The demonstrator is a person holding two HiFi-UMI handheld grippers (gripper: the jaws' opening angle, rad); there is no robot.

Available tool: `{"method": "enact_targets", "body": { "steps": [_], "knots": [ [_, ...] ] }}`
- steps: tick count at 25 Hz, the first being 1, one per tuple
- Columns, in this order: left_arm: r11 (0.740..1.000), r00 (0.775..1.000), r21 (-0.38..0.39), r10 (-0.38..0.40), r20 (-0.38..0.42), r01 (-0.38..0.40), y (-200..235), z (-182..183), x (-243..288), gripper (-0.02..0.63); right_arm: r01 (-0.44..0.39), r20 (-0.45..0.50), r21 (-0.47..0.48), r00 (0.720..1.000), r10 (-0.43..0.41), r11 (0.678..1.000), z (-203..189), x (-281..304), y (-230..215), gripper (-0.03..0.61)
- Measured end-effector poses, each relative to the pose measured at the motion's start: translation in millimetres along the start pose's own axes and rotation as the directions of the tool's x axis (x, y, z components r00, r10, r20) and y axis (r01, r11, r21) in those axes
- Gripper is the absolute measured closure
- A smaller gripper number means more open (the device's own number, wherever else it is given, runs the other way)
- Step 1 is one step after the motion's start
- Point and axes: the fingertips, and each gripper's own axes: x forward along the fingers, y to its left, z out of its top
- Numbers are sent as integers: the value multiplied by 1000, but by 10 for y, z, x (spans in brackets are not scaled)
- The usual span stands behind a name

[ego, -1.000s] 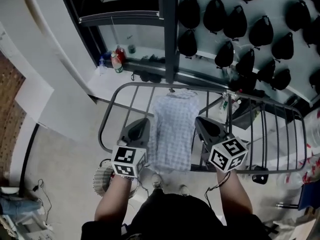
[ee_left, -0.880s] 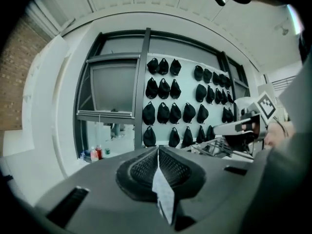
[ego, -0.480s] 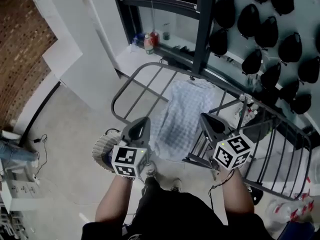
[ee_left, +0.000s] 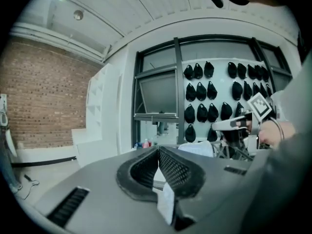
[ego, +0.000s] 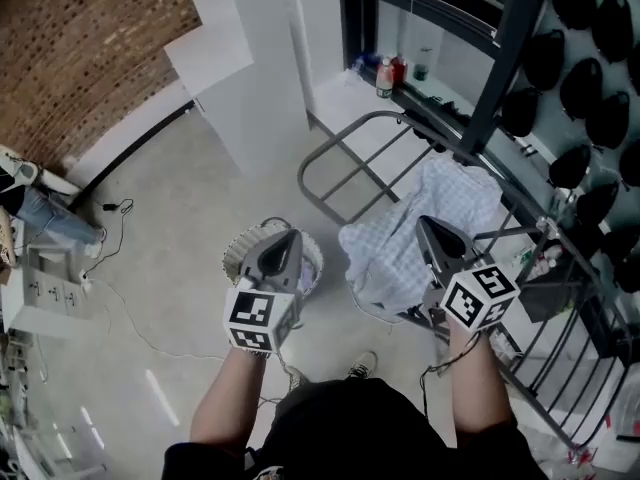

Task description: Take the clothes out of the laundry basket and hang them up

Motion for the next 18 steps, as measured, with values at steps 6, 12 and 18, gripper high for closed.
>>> {"method": "enact_targets", "body": {
  "steps": [6,12,18],
  "knots": [
    [992,991,-11,129,22,-128,849,2,-763,607,-77,-1,4,997,77,997,2,498,712,574],
    [970,970,-44,242,12,-241,1702,-203,-1605,607,-141,-19,-3,990,140,990,-172,937,1638,572],
    [960,962,-76,272,9,-271,2258,-448,-2150,607,-188,-64,-7,980,187,982,-513,1275,2396,574]
  ]
}}
